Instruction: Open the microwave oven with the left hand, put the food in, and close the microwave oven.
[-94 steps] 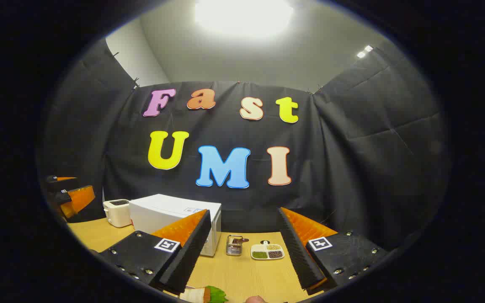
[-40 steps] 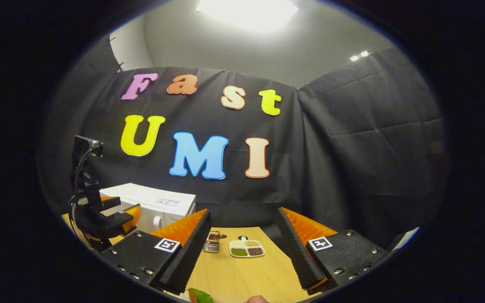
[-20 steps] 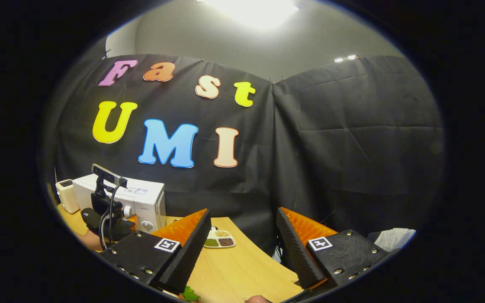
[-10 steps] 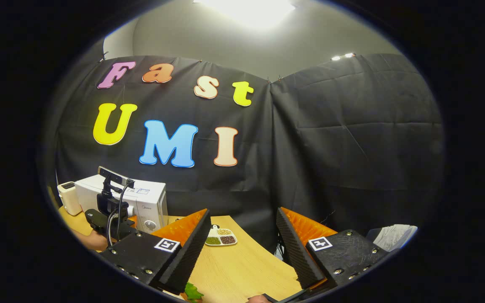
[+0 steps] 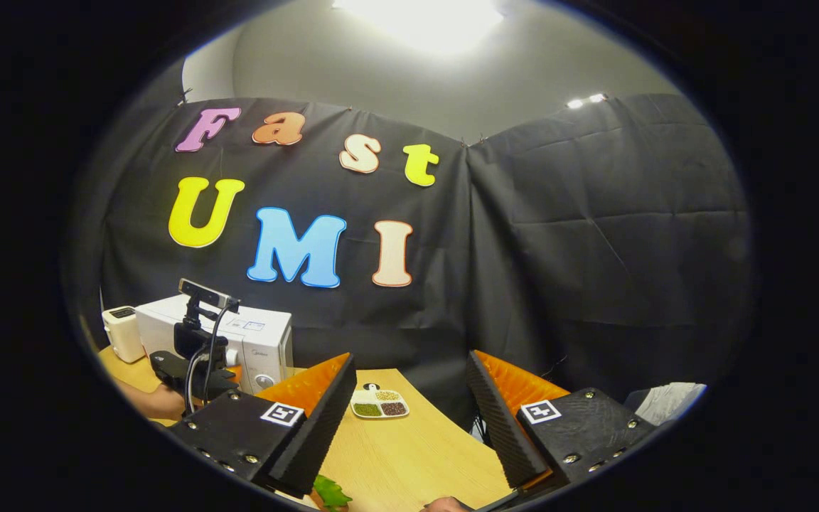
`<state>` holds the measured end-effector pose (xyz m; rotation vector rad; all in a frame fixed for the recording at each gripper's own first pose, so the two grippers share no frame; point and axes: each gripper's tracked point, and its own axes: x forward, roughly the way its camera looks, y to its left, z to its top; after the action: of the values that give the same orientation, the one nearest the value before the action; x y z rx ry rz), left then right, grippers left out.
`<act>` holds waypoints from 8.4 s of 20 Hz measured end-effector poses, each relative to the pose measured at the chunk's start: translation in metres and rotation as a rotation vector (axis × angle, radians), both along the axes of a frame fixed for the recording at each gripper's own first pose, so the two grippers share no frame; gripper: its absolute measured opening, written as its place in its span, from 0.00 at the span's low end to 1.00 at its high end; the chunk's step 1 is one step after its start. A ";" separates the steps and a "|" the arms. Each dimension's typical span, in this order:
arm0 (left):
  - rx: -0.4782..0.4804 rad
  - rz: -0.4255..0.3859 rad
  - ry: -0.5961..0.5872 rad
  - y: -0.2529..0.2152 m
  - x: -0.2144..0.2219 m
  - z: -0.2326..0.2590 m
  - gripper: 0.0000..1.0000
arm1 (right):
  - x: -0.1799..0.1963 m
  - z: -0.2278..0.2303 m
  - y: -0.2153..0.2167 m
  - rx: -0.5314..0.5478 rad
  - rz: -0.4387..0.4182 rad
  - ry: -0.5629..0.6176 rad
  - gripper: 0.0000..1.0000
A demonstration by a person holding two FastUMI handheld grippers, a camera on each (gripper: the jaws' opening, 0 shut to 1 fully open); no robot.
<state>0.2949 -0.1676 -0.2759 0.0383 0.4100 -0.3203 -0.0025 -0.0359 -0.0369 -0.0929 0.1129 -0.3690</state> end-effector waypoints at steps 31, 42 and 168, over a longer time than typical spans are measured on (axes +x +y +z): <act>0.064 0.191 0.022 0.088 -0.151 0.024 0.11 | -0.020 -0.010 -0.023 0.101 0.299 -0.022 0.95; 0.103 0.295 0.035 0.165 -0.210 0.029 0.11 | -0.024 0.000 -0.015 0.118 0.387 -0.049 0.95; 0.105 0.572 -0.268 0.516 -0.218 0.197 0.95 | 0.233 -0.210 0.382 1.064 0.455 0.356 0.37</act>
<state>0.0768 0.3481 -0.0789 0.0634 0.1580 0.2692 0.2309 0.3458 -0.2470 0.8604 0.6129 0.1992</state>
